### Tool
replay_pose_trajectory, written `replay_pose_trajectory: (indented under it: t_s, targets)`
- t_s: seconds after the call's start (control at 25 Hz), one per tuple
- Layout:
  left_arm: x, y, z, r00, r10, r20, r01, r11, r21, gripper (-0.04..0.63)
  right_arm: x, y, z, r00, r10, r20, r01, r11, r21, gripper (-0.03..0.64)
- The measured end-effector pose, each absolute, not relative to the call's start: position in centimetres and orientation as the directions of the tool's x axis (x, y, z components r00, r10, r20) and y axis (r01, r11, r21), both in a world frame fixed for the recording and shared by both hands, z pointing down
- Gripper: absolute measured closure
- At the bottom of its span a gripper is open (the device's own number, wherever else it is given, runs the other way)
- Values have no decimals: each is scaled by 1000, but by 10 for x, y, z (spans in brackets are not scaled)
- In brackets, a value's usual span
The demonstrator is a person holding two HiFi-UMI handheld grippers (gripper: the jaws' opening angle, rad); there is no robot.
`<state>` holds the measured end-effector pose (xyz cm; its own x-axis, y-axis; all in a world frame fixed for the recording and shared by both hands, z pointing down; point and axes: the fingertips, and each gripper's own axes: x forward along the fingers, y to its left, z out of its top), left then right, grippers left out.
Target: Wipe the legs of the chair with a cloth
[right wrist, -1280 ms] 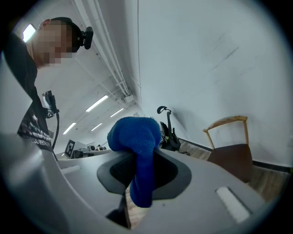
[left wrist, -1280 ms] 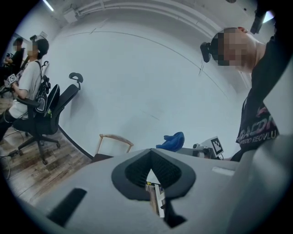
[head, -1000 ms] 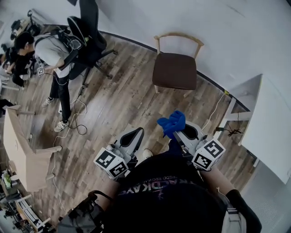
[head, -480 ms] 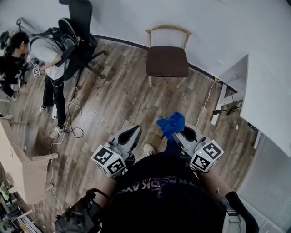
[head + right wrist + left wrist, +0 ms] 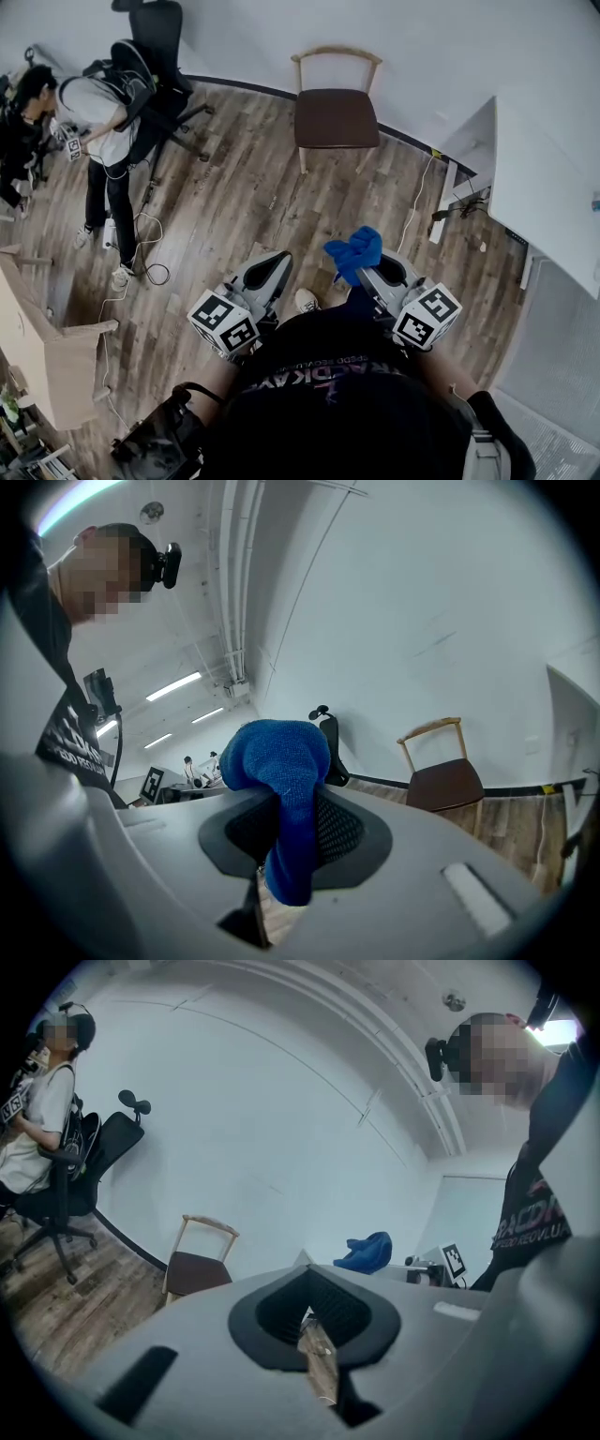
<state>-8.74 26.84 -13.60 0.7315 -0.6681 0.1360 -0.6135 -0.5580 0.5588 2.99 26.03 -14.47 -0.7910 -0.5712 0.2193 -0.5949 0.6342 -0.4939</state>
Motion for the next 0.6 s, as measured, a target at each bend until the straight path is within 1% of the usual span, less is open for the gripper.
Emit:
replay_pose_trajectory:
  t_s: [0.24,0.6]
  targets:
    - [-74,271,-138,734,-666,129,-608,-562,560,591,41,266,-153,-792,-572,215,-596,645,-479,529]
    - [-54,273,-135,730,-671,132,-608,-549,574,591,65,270,-144,-790,-575,213,-589,615,-524,529]
